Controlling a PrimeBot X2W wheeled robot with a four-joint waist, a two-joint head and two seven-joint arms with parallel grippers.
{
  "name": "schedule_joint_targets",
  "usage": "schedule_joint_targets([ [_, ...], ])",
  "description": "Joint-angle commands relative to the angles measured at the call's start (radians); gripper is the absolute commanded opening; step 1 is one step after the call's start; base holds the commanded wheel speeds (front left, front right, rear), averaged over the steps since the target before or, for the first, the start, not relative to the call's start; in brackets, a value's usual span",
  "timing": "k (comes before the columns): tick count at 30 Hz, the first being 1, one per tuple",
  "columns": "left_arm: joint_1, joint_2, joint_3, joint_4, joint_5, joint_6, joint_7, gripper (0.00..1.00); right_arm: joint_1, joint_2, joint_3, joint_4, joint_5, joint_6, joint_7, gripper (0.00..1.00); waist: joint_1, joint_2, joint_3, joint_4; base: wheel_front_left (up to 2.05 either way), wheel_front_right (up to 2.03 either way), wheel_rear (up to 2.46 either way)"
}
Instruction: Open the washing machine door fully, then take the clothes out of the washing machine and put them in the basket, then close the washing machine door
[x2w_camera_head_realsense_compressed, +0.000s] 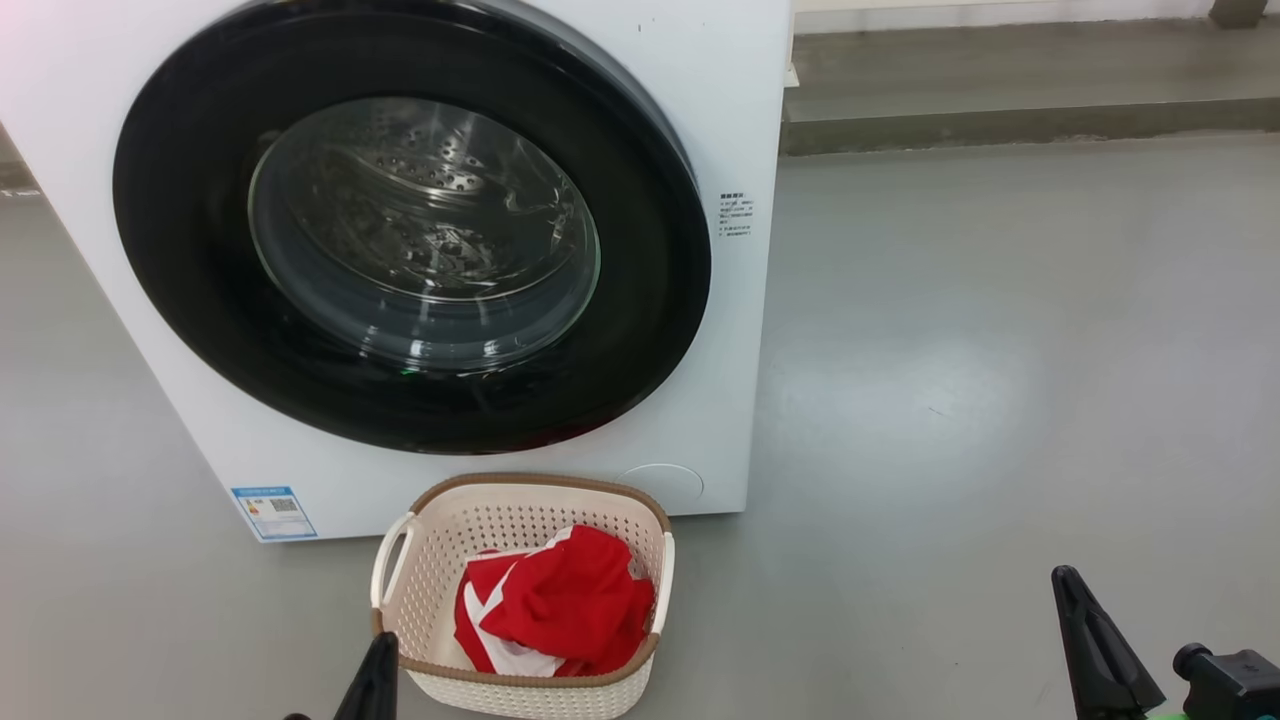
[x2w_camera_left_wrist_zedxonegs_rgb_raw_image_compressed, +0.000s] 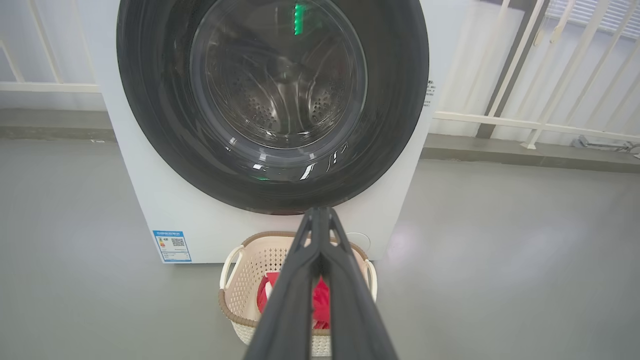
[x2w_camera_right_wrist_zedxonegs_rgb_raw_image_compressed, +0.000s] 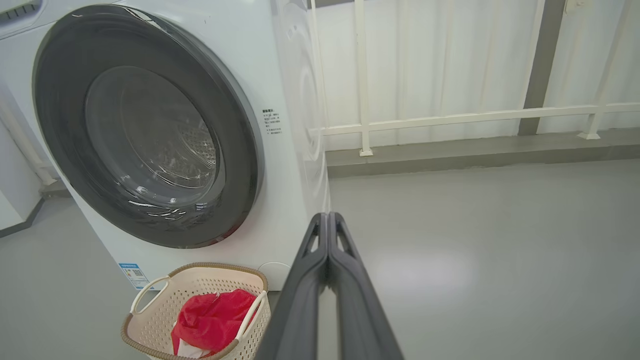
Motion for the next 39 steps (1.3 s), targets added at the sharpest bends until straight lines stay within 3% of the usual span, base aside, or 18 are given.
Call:
schedule_joint_targets([
  [1, -0.031, 0.001, 0.013, -0.02, -0.029, -0.006, 0.007, 0.0, -0.029, -0.012, -0.003, -0.021, 0.031, 0.0, 0.007, 0.0, 0.0016, 0.0, 0.001, 0.0, 0.0, 0.0, 0.0],
  [6, -0.036, 0.0, 0.02, -0.02, -0.085, -0.011, 0.02, 0.0, -0.039, -0.011, -0.004, -0.017, 0.086, 0.0, 0.021, 0.0, -0.0001, 0.0, 0.007, 0.001, 0.0, 0.0, 0.0],
  [39, -0.077, -0.005, 0.074, -0.011, -0.443, -0.039, 0.11, 0.0, -0.106, -0.005, -0.012, 0.012, 0.432, -0.001, 0.115, 0.0, -0.0001, 0.0, 0.035, 0.006, 0.0, 0.0, 0.0],
])
